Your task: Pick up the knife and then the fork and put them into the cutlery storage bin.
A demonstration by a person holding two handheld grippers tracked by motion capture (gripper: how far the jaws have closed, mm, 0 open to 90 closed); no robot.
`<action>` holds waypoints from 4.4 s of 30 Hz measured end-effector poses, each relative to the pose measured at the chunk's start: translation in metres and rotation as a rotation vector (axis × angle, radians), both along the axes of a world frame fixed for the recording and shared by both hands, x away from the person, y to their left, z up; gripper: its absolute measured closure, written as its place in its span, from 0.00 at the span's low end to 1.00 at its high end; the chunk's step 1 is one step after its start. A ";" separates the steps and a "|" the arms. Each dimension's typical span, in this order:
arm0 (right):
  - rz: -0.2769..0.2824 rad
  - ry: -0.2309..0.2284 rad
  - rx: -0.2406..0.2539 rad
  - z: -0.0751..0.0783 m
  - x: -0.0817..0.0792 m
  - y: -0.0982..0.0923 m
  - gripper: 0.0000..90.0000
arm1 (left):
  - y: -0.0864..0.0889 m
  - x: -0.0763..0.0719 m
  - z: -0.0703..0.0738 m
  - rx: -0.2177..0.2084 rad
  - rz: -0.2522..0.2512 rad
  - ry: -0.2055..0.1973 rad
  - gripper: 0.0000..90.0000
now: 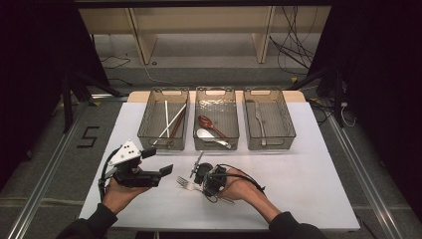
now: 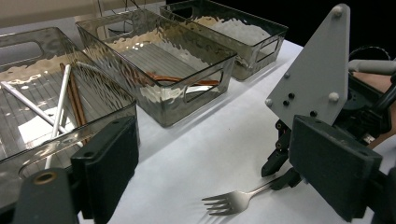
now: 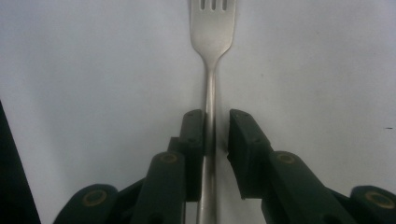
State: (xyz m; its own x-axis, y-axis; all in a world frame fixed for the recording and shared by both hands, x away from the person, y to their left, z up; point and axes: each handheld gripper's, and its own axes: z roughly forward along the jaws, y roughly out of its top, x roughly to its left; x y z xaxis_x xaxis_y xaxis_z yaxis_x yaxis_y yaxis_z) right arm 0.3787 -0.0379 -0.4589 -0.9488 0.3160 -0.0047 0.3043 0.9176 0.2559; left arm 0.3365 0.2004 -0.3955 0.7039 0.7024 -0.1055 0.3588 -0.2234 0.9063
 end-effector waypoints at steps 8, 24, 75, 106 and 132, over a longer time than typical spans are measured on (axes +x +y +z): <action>0.021 0.007 -0.018 -0.001 -0.001 0.002 0.93 | 0.000 0.000 0.000 0.000 0.002 -0.001 0.18; 0.016 -0.006 -0.039 0.002 0.000 -0.004 0.95 | 0.001 0.000 0.001 -0.001 0.004 -0.004 0.18; -0.242 -0.097 0.297 0.068 0.033 -0.096 0.95 | -0.005 0.000 -0.001 0.013 -0.007 0.001 0.18; -0.568 -0.273 0.505 0.108 0.069 -0.196 0.95 | -0.001 0.000 -0.001 0.002 0.005 -0.001 0.18; -0.755 -0.346 0.472 0.125 0.134 -0.218 0.94 | -0.002 0.000 0.000 -0.014 -0.010 -0.016 0.17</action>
State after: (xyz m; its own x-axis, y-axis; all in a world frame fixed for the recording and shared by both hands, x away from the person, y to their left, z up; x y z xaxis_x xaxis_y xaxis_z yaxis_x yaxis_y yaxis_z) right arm 0.5126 -0.2558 -0.3341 -0.4633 0.8854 0.0384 0.6122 0.2884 0.7362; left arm 0.3360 0.1984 -0.3955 0.7125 0.6939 -0.1042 0.3425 -0.2142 0.9148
